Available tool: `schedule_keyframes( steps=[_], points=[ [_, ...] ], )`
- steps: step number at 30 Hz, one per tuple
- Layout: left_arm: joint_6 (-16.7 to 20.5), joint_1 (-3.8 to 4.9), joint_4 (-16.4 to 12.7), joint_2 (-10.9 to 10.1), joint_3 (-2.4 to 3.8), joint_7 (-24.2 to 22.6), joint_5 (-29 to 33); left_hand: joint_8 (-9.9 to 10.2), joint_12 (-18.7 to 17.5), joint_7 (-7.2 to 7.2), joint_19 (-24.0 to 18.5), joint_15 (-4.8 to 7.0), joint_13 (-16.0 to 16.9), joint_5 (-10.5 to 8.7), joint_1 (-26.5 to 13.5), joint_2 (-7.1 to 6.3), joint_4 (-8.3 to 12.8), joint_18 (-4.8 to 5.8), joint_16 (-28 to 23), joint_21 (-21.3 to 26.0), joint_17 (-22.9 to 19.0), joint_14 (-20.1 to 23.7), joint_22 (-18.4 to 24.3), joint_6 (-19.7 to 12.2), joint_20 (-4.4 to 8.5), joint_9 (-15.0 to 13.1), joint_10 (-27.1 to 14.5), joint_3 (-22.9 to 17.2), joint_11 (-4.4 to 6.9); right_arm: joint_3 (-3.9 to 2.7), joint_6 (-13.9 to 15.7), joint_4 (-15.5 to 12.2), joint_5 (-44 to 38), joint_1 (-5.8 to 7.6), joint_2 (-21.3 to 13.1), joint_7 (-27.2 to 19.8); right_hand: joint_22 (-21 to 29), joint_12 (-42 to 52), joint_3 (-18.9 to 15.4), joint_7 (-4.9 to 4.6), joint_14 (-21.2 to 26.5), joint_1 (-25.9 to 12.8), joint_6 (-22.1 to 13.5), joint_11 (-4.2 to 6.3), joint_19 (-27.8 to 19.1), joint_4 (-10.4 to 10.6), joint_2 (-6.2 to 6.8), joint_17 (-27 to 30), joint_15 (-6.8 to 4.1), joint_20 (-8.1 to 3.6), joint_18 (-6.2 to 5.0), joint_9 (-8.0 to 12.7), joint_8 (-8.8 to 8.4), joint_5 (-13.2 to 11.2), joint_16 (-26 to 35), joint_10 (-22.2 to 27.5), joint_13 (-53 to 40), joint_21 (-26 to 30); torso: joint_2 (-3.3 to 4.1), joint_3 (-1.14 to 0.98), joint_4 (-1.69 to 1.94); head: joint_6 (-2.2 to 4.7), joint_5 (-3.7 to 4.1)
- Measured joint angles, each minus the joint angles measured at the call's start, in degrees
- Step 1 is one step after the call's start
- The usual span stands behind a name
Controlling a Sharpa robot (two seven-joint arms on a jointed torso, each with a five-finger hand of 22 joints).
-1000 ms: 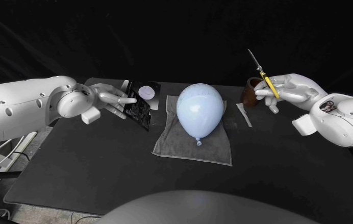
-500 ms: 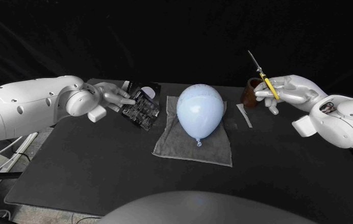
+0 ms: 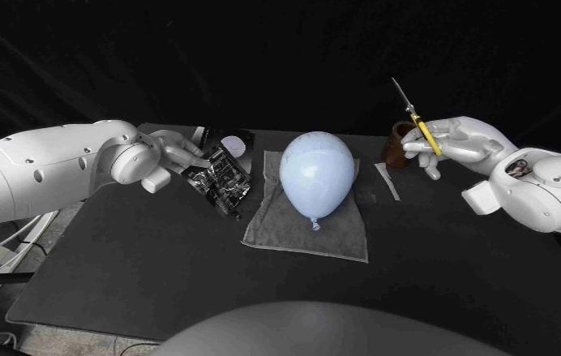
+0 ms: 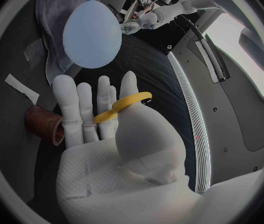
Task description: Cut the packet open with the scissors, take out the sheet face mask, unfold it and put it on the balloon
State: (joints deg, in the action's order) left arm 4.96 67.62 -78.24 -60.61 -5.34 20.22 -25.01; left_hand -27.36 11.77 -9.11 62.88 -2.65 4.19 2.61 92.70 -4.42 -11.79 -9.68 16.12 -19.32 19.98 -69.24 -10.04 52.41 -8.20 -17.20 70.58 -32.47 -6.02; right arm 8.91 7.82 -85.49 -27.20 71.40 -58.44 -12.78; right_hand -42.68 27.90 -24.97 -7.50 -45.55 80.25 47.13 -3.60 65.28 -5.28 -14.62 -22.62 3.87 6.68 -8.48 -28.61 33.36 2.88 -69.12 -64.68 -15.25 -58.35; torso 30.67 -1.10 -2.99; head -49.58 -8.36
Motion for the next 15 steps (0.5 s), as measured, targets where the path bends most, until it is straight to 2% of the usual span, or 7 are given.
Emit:
schedule_keyframes(
  steps=[1,3,5,8,9,15],
  points=[
    [0.5,-0.01,0.0,0.1,0.0,0.0,-0.3,0.0,-0.3,0.0,0.0,0.07,0.0,-0.17,-1.1,0.03,0.9,0.0,0.0,-0.2,0.1,-0.1,0.0,0.0,0.0,0.0,0.2,-1.2,0.19,0.0,0.0,-0.1,0.0,-0.01,0.0,0.0,0.0,0.0,-0.1,0.0,0.0,0.0,0.0,0.0,0.0,-0.1,0.0,0.0,0.0,0.0,0.0,0.0,0.0,0.0,0.1,0.0,0.0,0.0,-0.01,0.0,0.0,0.0,0.04],
    [1.0,-0.03,0.0,0.3,-0.02,0.0,-0.4,-0.1,-0.3,0.0,0.0,0.07,0.1,-0.23,-1.7,0.15,0.8,0.0,0.0,-0.2,0.4,-0.3,0.0,0.0,0.0,0.0,0.3,-1.3,0.06,0.0,0.0,-0.2,0.0,-0.02,0.0,0.0,0.0,0.0,-0.2,0.01,0.0,0.0,0.0,0.0,0.0,-0.2,0.0,0.0,0.0,0.0,0.0,0.0,0.0,0.0,0.2,0.0,0.0,0.0,-0.01,0.0,0.0,0.0,0.08],
    [1.6,-0.05,0.0,0.7,-0.09,0.1,-0.4,-0.1,-0.4,-0.01,0.7,0.17,0.5,-0.29,-3.5,0.27,2.1,0.02,0.6,-0.7,1.1,-1.3,0.0,0.0,0.3,0.0,1.0,-3.1,-0.03,0.0,0.0,-0.2,0.0,-0.04,0.1,0.0,0.0,0.0,-0.2,0.01,0.0,0.0,0.0,0.0,0.0,-0.2,0.0,0.0,0.0,0.0,0.0,0.0,0.0,0.0,0.2,0.0,0.0,0.0,-0.01,0.0,0.0,0.04,0.11],
    [2.7,-0.21,0.1,1.5,-0.36,0.1,-0.1,-0.1,-0.5,-0.02,1.2,0.64,1.2,-0.2,-4.9,0.62,1.9,0.34,1.0,-0.8,2.1,-1.9,-0.1,0.0,0.69,0.0,1.8,-3.3,0.19,0.0,-0.1,-0.3,0.0,-0.07,0.1,0.0,0.0,0.0,-0.2,0.01,0.0,0.0,0.0,0.0,0.0,-0.2,0.0,0.0,0.0,0.01,0.0,0.0,0.0,0.0,0.2,0.0,0.0,0.0,-0.03,0.0,-0.03,0.16,0.13],
    [2.9,-0.34,0.1,1.8,-0.43,0.1,0.2,-0.1,-0.5,-0.01,1.4,0.75,1.4,-0.1,-5.9,0.81,3.5,0.38,1.0,-0.8,2.4,-2.0,-0.1,-0.5,0.61,0.0,1.9,-4.9,0.2,0.0,-0.1,-0.3,0.0,-0.07,0.1,-0.1,0.0,0.0,-0.2,0.02,0.0,0.0,0.0,0.0,0.0,-0.2,0.0,0.0,0.0,0.01,0.0,0.0,0.0,0.0,0.2,0.0,0.0,0.0,-0.03,0.01,-0.07,0.19,0.14],
    [3.8,-1.9,-0.9,2.9,-0.79,0.4,4.1,-0.6,-0.5,0.07,1.6,0.68,2.2,-0.05,-7.6,1.13,3.8,0.42,1.2,-0.8,3.5,-2.1,0.2,-1.0,0.81,0.0,2.0,-5.2,0.29,0.0,-0.2,-0.4,0.0,-0.1,0.1,-0.1,0.0,0.0,-0.2,0.04,0.0,0.0,0.0,0.0,0.0,-0.2,0.0,0.0,0.0,0.01,0.0,0.0,0.0,0.0,0.2,0.0,0.0,0.0,-0.02,0.01,-0.09,0.24,0.53]
  ],
)
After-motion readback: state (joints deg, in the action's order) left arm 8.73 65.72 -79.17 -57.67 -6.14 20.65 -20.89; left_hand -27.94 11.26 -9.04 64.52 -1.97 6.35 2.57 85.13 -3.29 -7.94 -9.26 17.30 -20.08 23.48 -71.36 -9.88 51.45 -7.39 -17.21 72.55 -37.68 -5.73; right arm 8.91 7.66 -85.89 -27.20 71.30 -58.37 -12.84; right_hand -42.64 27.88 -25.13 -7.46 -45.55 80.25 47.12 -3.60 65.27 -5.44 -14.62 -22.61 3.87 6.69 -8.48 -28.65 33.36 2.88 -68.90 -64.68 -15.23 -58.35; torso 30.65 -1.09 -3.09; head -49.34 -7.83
